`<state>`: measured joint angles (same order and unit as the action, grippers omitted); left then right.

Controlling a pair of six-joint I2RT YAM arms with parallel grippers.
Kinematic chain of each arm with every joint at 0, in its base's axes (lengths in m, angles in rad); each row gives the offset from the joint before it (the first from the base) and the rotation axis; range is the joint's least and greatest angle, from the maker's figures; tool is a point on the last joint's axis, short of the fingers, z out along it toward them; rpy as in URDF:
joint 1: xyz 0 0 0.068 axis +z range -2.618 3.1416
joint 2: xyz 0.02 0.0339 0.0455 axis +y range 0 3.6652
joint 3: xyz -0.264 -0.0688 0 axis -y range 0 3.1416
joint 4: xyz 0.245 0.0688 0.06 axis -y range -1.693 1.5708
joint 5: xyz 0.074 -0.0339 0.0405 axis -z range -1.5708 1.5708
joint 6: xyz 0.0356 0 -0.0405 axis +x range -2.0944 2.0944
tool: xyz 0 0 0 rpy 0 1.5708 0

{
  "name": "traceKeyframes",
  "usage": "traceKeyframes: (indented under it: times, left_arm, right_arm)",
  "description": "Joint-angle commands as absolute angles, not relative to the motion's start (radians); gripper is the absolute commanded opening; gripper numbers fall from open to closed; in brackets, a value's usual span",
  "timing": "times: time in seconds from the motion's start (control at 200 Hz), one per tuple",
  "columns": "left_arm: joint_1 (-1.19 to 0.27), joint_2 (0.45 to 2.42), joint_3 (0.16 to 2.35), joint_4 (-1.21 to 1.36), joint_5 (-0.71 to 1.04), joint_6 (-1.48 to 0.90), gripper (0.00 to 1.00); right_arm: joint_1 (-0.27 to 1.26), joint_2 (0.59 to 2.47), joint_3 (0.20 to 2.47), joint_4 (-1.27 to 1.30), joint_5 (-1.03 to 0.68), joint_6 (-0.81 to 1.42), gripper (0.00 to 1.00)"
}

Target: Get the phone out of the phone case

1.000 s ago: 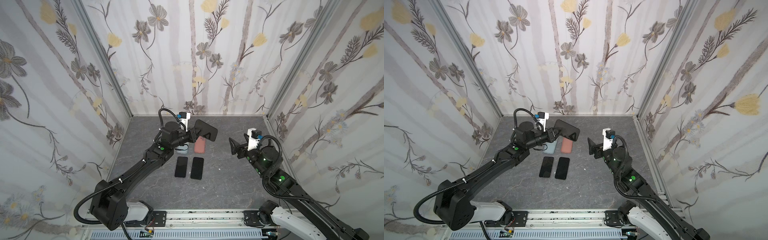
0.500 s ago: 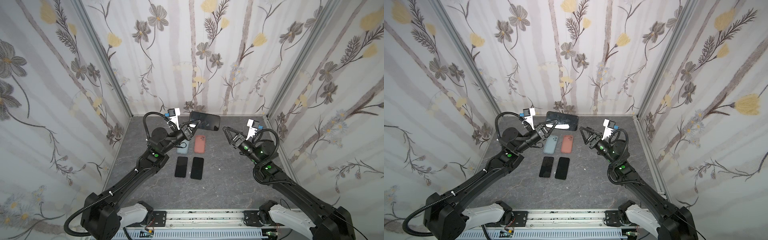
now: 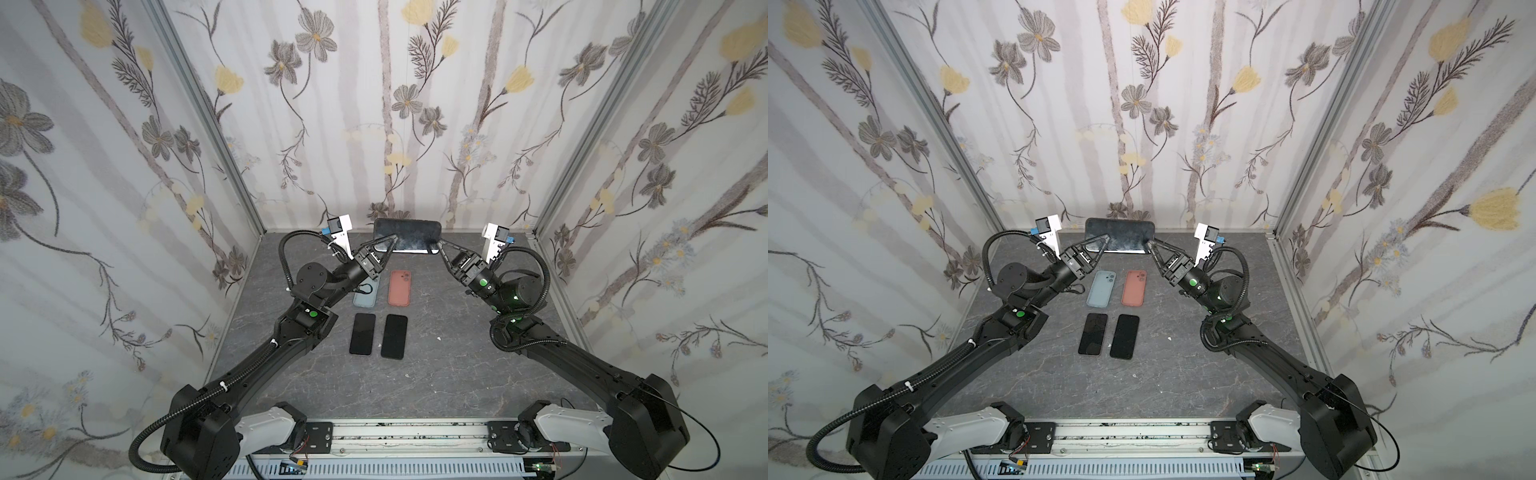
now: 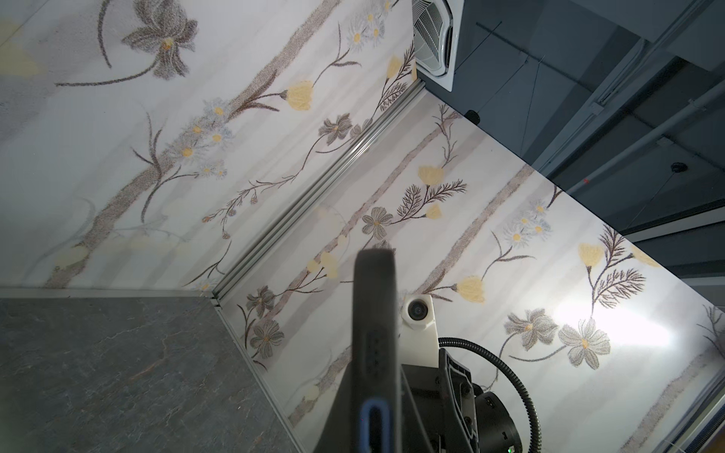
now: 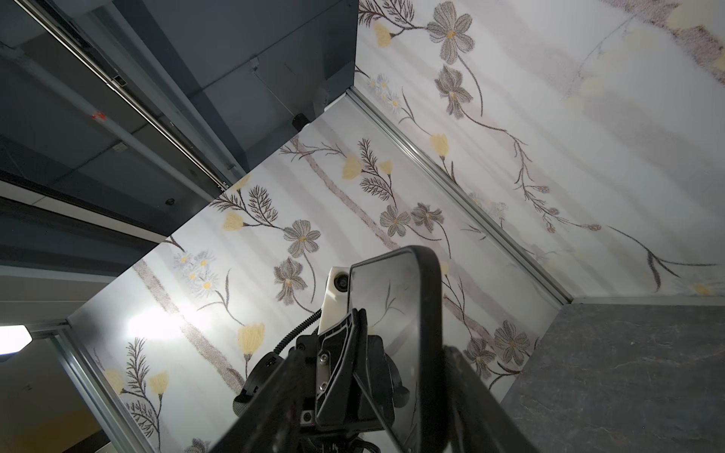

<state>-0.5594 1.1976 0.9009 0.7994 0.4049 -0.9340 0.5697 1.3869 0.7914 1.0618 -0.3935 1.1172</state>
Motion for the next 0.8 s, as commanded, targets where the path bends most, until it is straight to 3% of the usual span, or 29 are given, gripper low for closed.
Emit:
traceKeyframes:
  times: [0.0, 0.4, 0.794]
  left_arm:
    - [-0.567, 1.193, 0.894, 0.875, 0.431, -0.959, 0.0]
    - [-0.568, 1.201, 0.881, 0.897, 0.431, -0.969, 0.0]
    - [-0.569, 1.207, 0.869, 0.909, 0.428, -0.97, 0.0]
  right_arm:
    - [0.577, 1.408, 0.805, 1.155, -0.459, 1.172, 0.5]
    - [0.578, 1.43, 0.829, 1.16, -0.448, 1.186, 0.21]
    - [0.579, 1.415, 0.826, 1.148, -0.438, 1.175, 0.01]
